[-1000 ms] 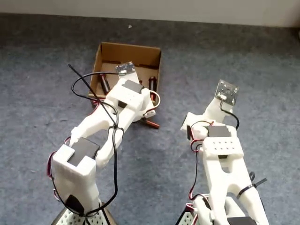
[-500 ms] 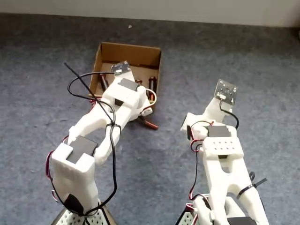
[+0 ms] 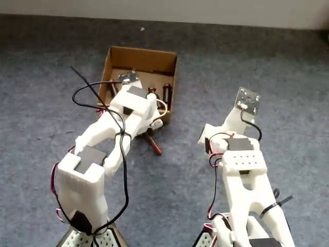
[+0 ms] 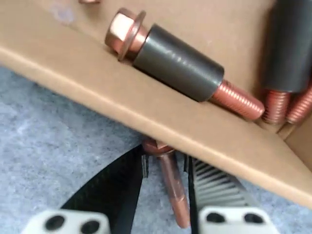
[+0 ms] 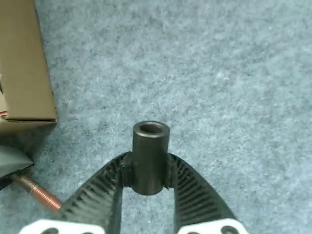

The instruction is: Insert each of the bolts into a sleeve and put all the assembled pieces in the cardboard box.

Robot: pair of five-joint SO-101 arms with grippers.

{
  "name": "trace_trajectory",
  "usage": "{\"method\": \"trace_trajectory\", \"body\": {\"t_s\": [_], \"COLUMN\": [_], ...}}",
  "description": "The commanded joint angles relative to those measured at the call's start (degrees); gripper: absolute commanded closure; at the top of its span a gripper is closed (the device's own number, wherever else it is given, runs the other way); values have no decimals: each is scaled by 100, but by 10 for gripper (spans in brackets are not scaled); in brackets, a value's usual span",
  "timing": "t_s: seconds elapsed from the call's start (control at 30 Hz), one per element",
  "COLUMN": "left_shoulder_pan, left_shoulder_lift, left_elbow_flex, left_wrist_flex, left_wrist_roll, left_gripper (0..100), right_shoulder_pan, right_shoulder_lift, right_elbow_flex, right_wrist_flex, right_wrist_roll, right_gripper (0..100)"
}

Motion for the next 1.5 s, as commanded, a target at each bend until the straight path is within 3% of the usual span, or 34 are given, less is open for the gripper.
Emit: {"method": "trace_trajectory", "body": {"t_s": [0.0,0.43,0.6,1.17,1.47], "left_shoulder_pan": [84,119,101,127,127], "left_shoulder_lift": [-4,-4,-4,-101,-1358], "left_elbow_flex": [-57,-57,-101,-84,866], "left_wrist_flex": [246,220,220,264,-202], "left_wrist_roll": [18,-220,-510,-642,-1011], "left_gripper": [853,856,998,994,994], "right_shoulder_pan": [22,22,22,22,-101], "right_shoulder_lift": [-215,-215,-215,-259,-303], "right_elbow_flex": [-31,-31,-31,-22,189], "right_wrist_flex": [-101,-101,-101,-75,-75], "right_wrist_roll": [53,53,62,62,70], "right_gripper": [994,994,994,994,994]}}
